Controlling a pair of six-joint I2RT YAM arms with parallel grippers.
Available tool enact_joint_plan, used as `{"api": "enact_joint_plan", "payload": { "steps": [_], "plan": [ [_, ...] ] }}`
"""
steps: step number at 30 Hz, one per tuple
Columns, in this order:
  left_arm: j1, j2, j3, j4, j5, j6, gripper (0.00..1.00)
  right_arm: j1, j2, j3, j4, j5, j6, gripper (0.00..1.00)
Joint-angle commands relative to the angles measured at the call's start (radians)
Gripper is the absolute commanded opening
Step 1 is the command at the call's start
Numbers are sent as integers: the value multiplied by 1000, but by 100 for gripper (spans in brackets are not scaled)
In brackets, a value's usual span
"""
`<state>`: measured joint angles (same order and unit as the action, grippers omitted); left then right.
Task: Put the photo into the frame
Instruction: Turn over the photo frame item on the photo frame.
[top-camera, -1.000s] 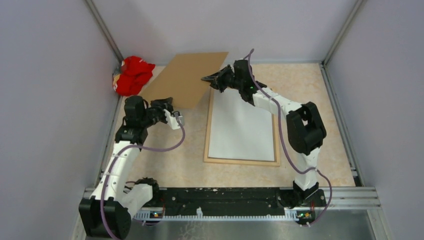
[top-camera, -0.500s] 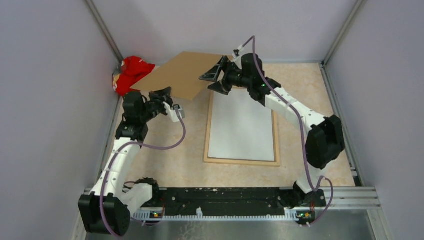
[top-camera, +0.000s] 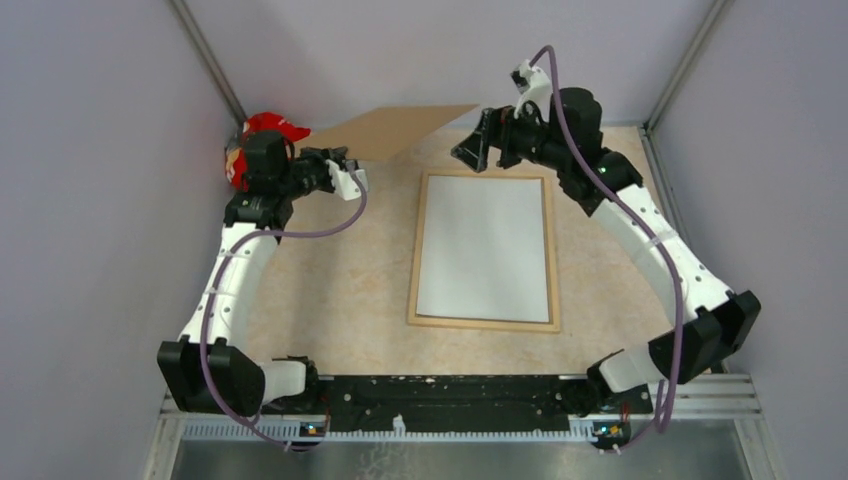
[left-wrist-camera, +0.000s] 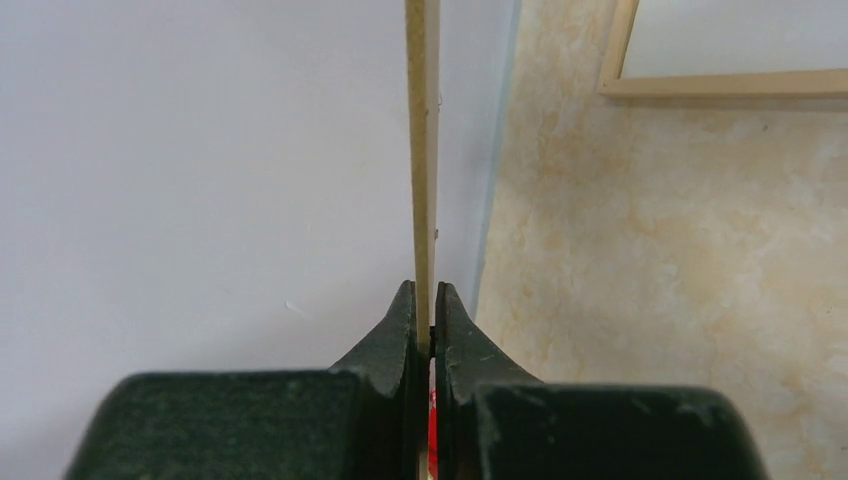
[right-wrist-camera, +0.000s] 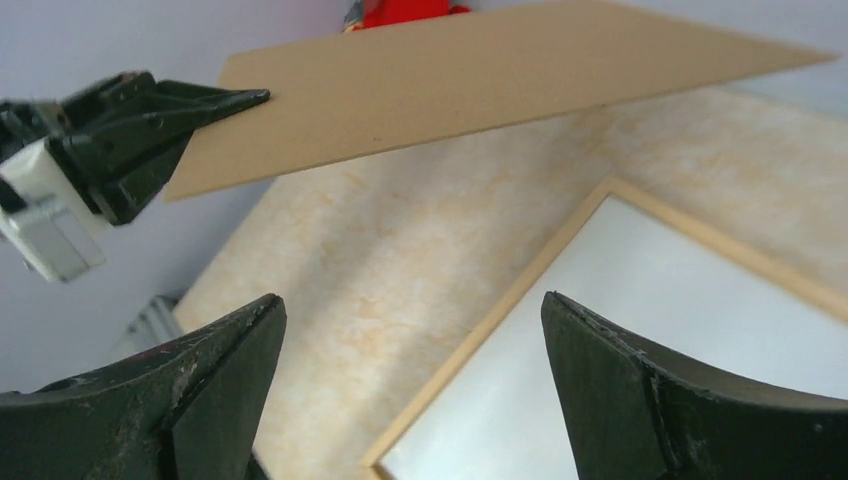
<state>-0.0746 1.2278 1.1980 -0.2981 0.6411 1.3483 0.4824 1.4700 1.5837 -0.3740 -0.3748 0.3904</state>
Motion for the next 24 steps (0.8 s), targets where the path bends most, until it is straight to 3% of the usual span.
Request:
{"api": "enact_joint_plan", "payload": {
  "steps": [1,7,14,18,24],
  "plan": [
    [-2,33,141,3,116,-2,0,4,-112,-32,23,69,-393,99],
    [-3,38,187,-105,180,47,0,3,-181,-122,98,-13,-736,99],
    [-2,44,267,-278,231,121,0,18,-209,-191,82,-216,-1004,99],
    [-3,38,326,-392,272,161,0,58,-181,-206,51,-209,-1100,97],
    [-4,-12,347,-477,341,199,0,163,-157,-230,67,-72,-1195,92]
  ]
}}
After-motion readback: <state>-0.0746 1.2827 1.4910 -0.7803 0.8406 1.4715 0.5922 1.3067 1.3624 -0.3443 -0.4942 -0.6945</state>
